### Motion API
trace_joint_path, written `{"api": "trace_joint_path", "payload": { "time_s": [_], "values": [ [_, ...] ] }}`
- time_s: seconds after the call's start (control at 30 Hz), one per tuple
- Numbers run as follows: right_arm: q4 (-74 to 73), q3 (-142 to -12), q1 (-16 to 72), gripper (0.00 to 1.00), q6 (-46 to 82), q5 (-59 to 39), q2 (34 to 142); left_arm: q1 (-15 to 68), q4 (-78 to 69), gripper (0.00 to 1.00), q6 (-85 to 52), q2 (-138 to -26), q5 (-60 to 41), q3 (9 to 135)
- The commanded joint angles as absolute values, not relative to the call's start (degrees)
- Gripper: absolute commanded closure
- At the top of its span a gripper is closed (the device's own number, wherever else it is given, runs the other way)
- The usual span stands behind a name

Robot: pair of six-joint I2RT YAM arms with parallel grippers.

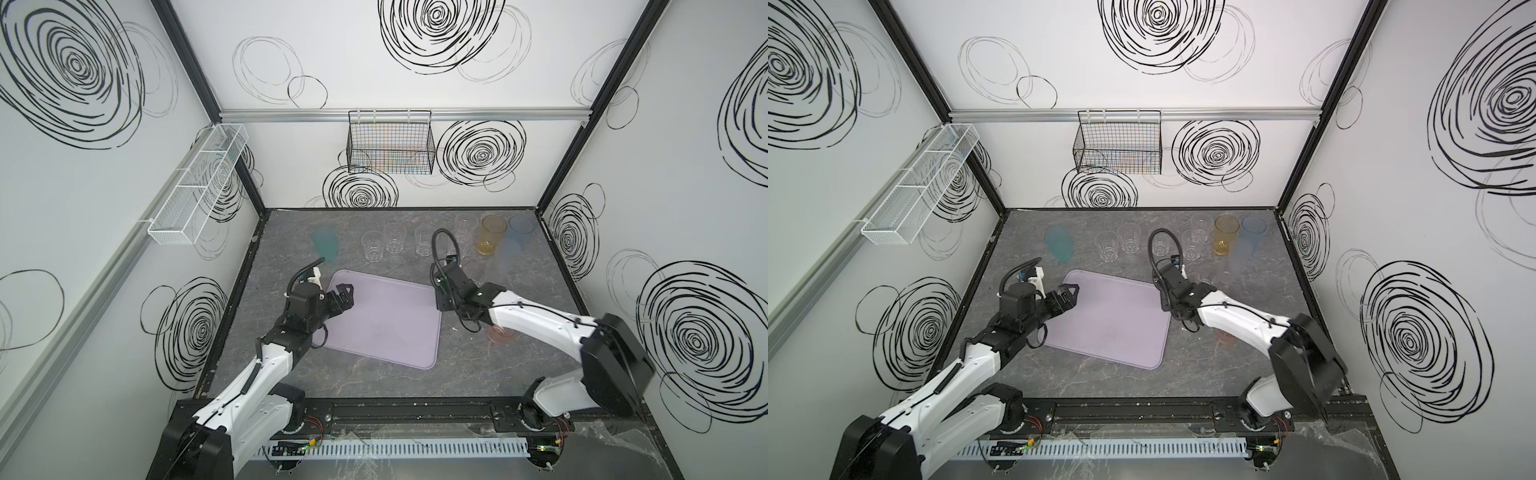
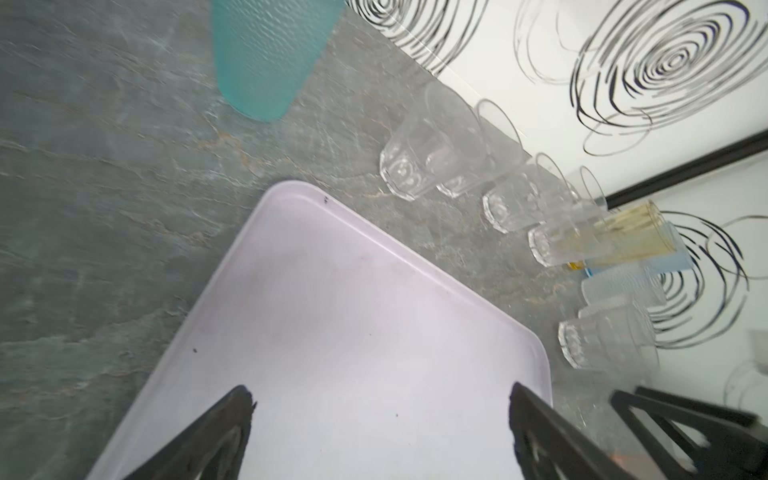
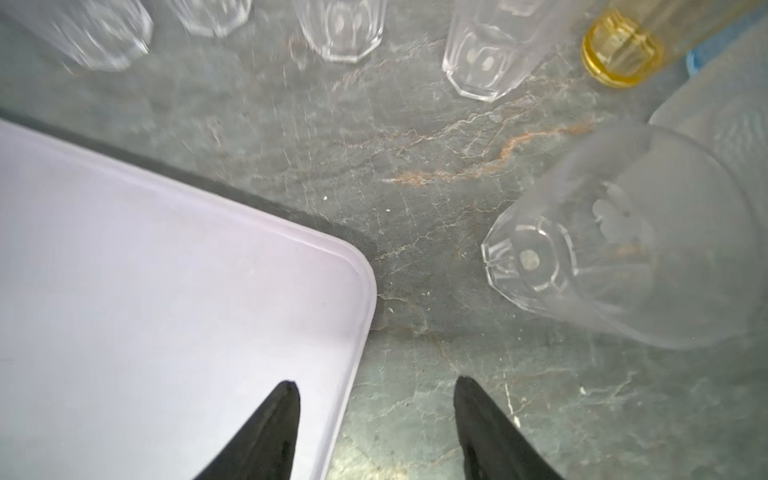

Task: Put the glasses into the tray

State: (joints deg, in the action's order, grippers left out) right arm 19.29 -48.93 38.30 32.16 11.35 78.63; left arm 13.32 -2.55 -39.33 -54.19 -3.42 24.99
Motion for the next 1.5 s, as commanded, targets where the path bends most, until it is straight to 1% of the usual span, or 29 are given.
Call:
{"api": "trace_joint_path", "payload": {
  "time_s": [0.0,0.07,0.17,0.2,0.33,0.43,0.6,0.77,0.93,1.1,1.2,1.3,1.37,1.47],
  "values": [
    [12.88,-42.39,36.32,0.35,37.56,0.60,71.81,12.51,-2.06,0.02,-37.85,-55.73,3.03,29.38],
    [9.50,-38.52,36.00,0.33,40.12,-1.17,69.68,11.57,-2.59,0.04,-39.53,-57.56,6.17,29.72],
    [7.44,-35.79,35.11,0.30,42.35,-3.46,71.53,7.96,-8.35,0.04,-48.10,-59.52,2.53,26.76],
    [7.74,-35.90,34.66,0.29,43.58,-4.40,72.70,7.95,-9.34,0.04,-48.85,-60.28,3.15,26.53],
    [7.70,-37.16,33.77,0.26,43.93,-6.97,77.67,8.14,-8.74,0.04,-46.27,-63.45,5.85,26.86],
    [6.10,-37.57,33.46,0.25,42.98,-9.25,82.06,7.74,-10.76,0.04,-46.85,-64.72,5.65,24.22],
    [4.20,-40.05,33.12,0.24,41.63,-11.06,87.29,9.65,-17.47,0.04,-52.79,-64.85,2.92,16.87],
    [5.85,-46.74,32.28,0.24,38.31,-11.85,92.61,14.08,-18.71,0.04,-55.22,-63.87,3.43,12.85],
    [7.36,-53.39,31.92,0.24,36.29,-11.13,98.17,18.87,-15.37,0.04,-57.32,-59.33,4.57,11.25],
    [8.69,-59.48,30.50,0.25,34.00,-8.70,104.28,23.45,-6.40,0.04,-60.33,-49.03,7.11,9.25],
    [8.52,-61.29,30.07,0.26,33.75,-9.32,107.04,23.39,-3.03,0.04,-60.45,-43.18,8.88,7.95],
    [10.17,-61.58,30.19,0.26,34.07,-7.18,107.03,20.22,-4.10,0.04,-57.08,-42.51,6.34,8.44],
    [10.85,-60.39,30.21,0.26,34.25,-4.68,104.22,17.63,-2.68,0.04,-52.23,-44.50,2.98,11.04],
    [11.24,-58.60,30.18,0.25,33.91,-2.97,98.87,15.75,-1.49,0.04,-46.71,-46.42,1.77,14.18]
  ]
}}
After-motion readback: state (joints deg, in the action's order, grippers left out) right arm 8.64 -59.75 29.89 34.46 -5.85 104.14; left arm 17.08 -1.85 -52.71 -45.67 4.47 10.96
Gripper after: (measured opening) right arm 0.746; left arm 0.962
